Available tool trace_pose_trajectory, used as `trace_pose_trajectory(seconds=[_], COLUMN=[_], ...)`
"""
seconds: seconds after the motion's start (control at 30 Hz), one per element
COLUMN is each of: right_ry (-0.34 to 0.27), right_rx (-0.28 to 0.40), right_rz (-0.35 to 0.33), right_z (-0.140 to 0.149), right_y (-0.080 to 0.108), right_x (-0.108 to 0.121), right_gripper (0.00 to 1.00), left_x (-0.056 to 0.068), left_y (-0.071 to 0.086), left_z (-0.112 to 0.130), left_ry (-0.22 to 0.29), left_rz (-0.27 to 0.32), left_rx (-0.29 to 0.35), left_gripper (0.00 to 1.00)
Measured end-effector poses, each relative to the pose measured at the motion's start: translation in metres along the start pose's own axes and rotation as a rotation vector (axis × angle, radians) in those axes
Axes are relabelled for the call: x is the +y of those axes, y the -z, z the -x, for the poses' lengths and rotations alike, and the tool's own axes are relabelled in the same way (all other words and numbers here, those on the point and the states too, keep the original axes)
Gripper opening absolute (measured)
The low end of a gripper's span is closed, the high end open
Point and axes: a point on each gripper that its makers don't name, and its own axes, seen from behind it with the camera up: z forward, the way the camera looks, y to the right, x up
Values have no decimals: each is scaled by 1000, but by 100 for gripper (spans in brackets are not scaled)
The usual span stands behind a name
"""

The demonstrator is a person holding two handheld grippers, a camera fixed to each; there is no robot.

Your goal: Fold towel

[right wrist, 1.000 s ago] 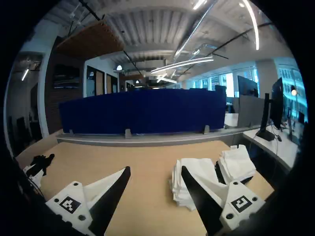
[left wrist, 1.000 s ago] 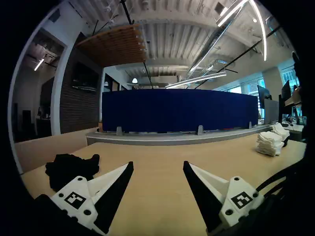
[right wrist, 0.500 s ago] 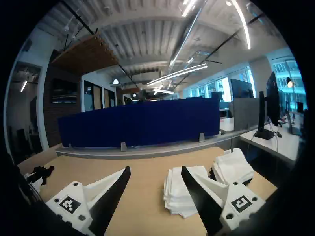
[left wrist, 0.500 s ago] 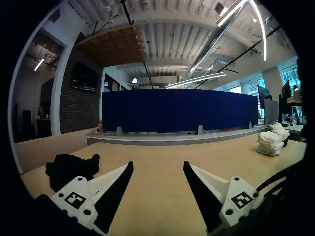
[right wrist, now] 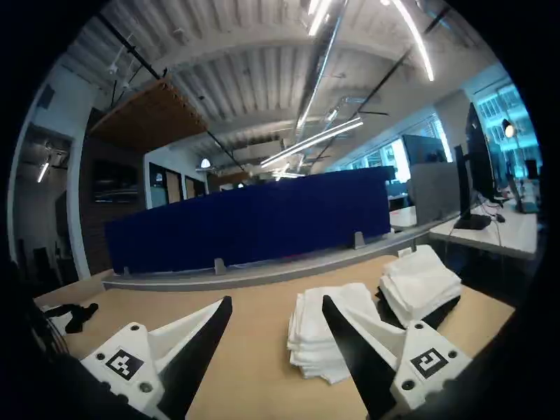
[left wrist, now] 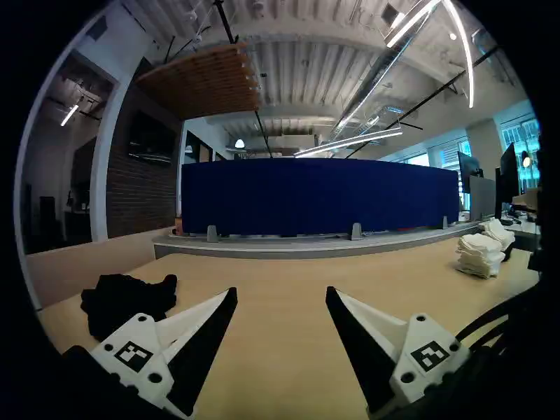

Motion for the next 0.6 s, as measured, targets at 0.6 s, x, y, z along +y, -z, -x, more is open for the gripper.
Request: trace_pose_trajectory(seconds=[0.6], right_ry=[-24], right_rx=[2], right_rz=[22], right_z=[51], right_y=[-16], right_x=[19], right_gripper=[100], left_x=[0], left_y=[1], left_z=[0], left_ry=[0], left_rz=[0], left_rx=[0], left_gripper=[94])
